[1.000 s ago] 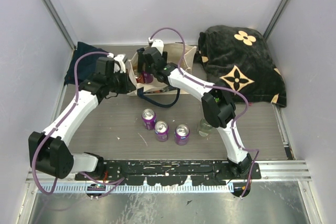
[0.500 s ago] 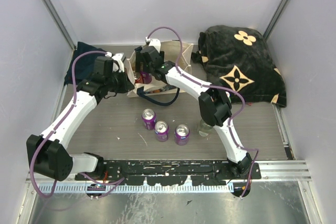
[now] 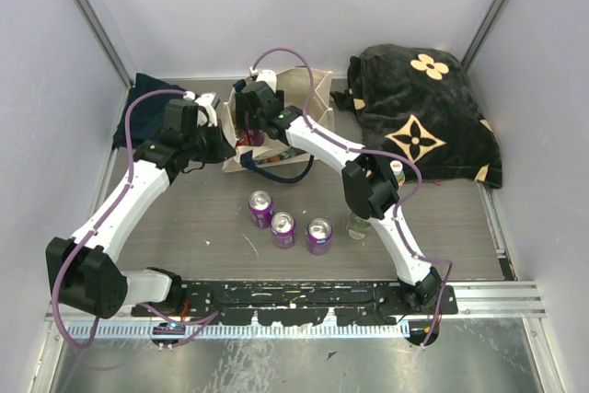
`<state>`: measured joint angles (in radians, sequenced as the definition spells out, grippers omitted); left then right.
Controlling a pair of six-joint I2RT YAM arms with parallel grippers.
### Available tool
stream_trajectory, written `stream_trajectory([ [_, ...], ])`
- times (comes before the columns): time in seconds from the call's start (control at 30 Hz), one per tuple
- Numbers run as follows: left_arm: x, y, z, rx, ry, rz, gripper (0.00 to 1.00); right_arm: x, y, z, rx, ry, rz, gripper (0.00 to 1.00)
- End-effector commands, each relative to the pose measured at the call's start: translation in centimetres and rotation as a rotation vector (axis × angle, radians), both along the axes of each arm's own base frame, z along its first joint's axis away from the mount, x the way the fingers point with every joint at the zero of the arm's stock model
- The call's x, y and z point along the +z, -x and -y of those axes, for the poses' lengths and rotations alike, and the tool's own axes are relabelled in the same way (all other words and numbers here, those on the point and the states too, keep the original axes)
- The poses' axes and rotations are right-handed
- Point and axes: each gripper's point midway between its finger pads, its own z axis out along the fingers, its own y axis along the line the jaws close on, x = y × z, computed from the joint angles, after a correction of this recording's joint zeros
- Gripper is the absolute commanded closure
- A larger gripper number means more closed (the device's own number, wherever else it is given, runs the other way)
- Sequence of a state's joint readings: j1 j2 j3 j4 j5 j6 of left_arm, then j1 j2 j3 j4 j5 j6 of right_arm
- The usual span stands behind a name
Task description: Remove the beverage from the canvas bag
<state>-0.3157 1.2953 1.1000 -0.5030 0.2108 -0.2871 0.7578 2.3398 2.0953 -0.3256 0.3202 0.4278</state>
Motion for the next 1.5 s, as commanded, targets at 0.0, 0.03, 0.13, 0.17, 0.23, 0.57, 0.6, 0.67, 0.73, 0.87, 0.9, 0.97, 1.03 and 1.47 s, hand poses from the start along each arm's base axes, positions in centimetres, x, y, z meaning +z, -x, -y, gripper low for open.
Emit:
stream_trajectory([
  [0.0,-1.6,2.2,-0.4,-0.008,-0.010,-0.090,0.98,-1.3,0.4,-1.0,0.040,0.043,-0.028,0.10],
  [0.03,-1.7,2.2,-0.4,-0.008,-0.010,-0.091,0.98,-1.7,0.5,-0.9,0.037,0.055,-0.034,0.10],
  [0.13,-1.6,2.2,-0.3,-0.011,-0.008,-0.088,0.98,-2.6,0.9,-0.6,0.034,0.078,-0.052,0.11],
  [0.17,-1.6,2.1,-0.3,-0.009,-0.008,-0.087,0.98,-2.9,1.0,-0.4,0.032,0.087,-0.058,0.11],
  [0.23,-1.6,2.1,-0.3,-0.010,-0.008,-0.085,0.98,-3.4,1.2,-0.2,0.034,0.104,-0.067,0.11],
  [0.57,-1.7,2.1,-0.3,-0.006,-0.005,-0.089,0.98,-4.7,1.6,0.7,0.036,0.163,-0.079,0.99],
  [0.6,-1.0,2.3,-0.4,-0.005,0.001,-0.066,0.98,-4.2,1.5,0.8,0.039,0.164,-0.070,0.99],
  [0.67,-0.8,2.3,-0.5,-0.001,0.000,-0.057,0.98,-2.5,1.2,0.8,0.046,0.157,-0.029,0.99],
  [0.73,-0.9,2.3,-0.5,-0.001,-0.001,-0.058,0.98,0.3,0.9,0.7,0.057,0.143,0.026,0.99],
  [0.87,-1.2,2.3,-0.4,-0.003,0.000,-0.060,0.98,7.6,0.4,0.7,0.072,0.092,0.169,0.99],
  [0.9,-1.2,2.2,-0.4,-0.003,0.000,-0.059,0.98,9.5,0.4,0.8,0.076,0.080,0.205,0.99],
  [0.97,-1.3,2.1,-0.4,-0.002,0.001,-0.058,0.98,13.2,0.6,1.1,0.080,0.053,0.270,0.99],
  [1.03,-1.3,2.0,-0.3,-0.005,0.003,-0.056,0.98,16.5,1.0,1.6,0.081,0.029,0.320,0.99],
  [1.47,-2.9,1.0,0.3,-0.010,0.004,-0.090,0.98,29.8,9.3,6.0,0.101,-0.058,0.480,0.99],
])
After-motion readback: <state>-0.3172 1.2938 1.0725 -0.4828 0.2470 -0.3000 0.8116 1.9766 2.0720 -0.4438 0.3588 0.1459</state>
